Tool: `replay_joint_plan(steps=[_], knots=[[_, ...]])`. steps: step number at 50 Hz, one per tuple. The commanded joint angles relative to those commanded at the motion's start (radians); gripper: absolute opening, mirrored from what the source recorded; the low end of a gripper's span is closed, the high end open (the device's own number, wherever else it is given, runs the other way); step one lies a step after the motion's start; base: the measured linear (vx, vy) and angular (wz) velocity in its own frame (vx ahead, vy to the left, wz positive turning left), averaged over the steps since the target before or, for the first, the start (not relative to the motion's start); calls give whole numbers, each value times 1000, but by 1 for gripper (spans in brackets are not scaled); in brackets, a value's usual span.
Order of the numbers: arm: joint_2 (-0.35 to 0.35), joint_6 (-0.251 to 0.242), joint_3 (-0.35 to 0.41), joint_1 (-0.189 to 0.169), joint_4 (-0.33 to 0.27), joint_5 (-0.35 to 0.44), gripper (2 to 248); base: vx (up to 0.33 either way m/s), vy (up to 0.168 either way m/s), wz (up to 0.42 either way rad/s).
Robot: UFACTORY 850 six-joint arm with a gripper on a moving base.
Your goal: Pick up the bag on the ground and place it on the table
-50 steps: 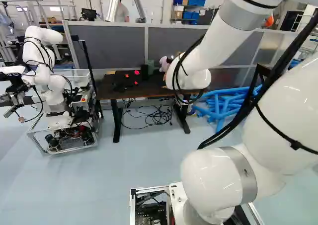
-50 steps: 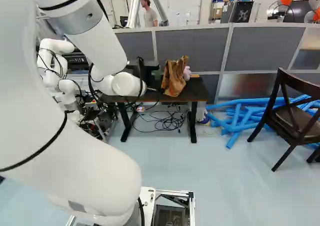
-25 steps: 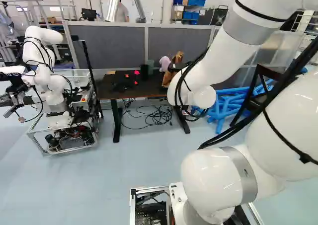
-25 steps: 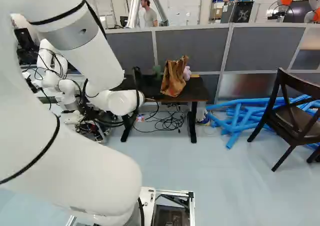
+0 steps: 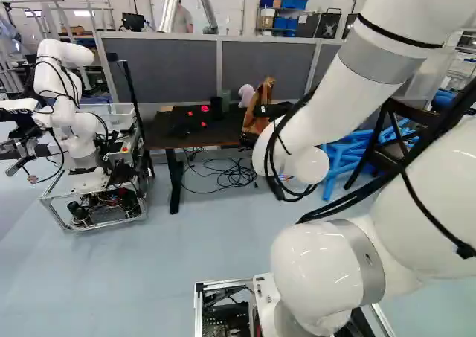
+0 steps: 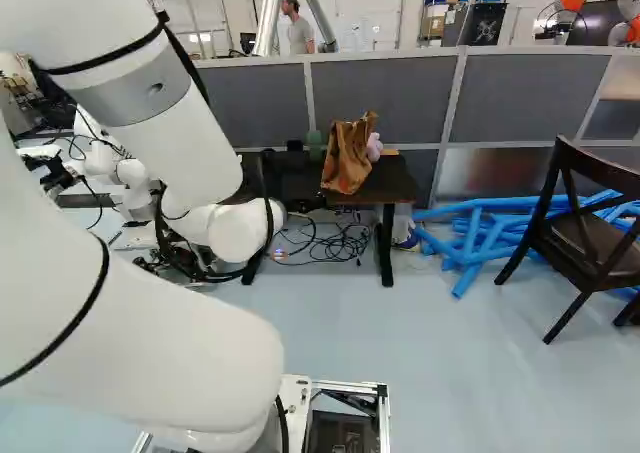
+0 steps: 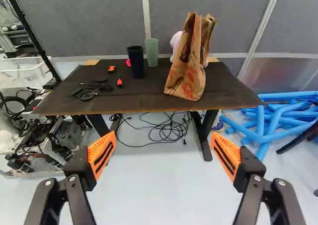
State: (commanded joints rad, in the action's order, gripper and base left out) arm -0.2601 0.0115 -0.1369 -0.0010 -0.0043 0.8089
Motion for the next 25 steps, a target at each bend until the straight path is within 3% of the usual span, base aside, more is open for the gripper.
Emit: replay_joint_plan(steps=[25], knots=[[-18,-11,46,1,4,60,247,0,0,0]])
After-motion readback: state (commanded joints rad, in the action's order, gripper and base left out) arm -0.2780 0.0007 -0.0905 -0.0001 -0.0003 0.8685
